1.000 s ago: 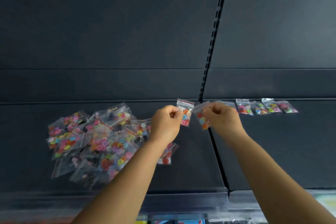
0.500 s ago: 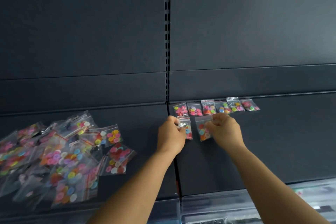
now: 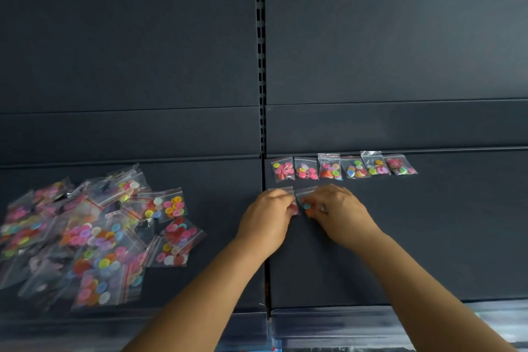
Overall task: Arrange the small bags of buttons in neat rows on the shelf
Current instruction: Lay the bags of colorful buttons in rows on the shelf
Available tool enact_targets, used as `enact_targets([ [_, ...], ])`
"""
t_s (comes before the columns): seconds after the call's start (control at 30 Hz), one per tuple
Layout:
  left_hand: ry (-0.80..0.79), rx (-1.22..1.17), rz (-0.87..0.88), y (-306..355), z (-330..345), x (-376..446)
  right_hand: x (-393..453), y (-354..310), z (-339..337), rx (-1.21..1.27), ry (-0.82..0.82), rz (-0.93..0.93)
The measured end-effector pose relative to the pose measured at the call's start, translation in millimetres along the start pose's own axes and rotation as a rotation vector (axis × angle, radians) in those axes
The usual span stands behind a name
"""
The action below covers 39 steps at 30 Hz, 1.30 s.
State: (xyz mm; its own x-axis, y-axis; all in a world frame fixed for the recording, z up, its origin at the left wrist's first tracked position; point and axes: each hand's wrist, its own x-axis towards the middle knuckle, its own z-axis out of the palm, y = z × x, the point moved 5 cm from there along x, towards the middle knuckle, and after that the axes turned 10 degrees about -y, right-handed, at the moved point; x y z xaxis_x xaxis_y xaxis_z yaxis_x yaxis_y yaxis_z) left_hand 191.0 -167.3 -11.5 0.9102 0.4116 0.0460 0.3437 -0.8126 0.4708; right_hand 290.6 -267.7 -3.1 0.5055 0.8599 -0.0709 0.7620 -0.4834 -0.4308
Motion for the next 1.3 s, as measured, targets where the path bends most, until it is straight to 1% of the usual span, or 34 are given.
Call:
enact_targets([
  [0.1,-0.036,0.009,0.017,2,2,3,5,4,0,-0.001,0.043,0.046],
  [0.27,-0.043,-0.018,0.003,5,0,8,14,4,0,-0.004,0.087,0.050],
  [0.4,-0.037,0.005,-0.030,5,2,13,17,5,0,-0.020,0.092,0.033],
  [0.57,-0.035,0.012,-0.028,4,4,13,17,5,0,-0.069,0.072,0.026],
  [0.67,-0.043,0.075,-0.035,5,2,10,16,-2,-2,-0.117,0.077,0.023],
  [0.87,-0.011,0.268,-0.086,-9,-27,-19,10,-45,1,-0.214,0.083,-0.120],
  [1.07,0.041,0.245,-0.183,-51,-60,-72,8,-108,26,-0.215,0.016,-0.236],
  [1.3,0.005,0.284,-0.284,-112,-83,-125,10,-171,67,-0.142,-0.068,-0.270],
])
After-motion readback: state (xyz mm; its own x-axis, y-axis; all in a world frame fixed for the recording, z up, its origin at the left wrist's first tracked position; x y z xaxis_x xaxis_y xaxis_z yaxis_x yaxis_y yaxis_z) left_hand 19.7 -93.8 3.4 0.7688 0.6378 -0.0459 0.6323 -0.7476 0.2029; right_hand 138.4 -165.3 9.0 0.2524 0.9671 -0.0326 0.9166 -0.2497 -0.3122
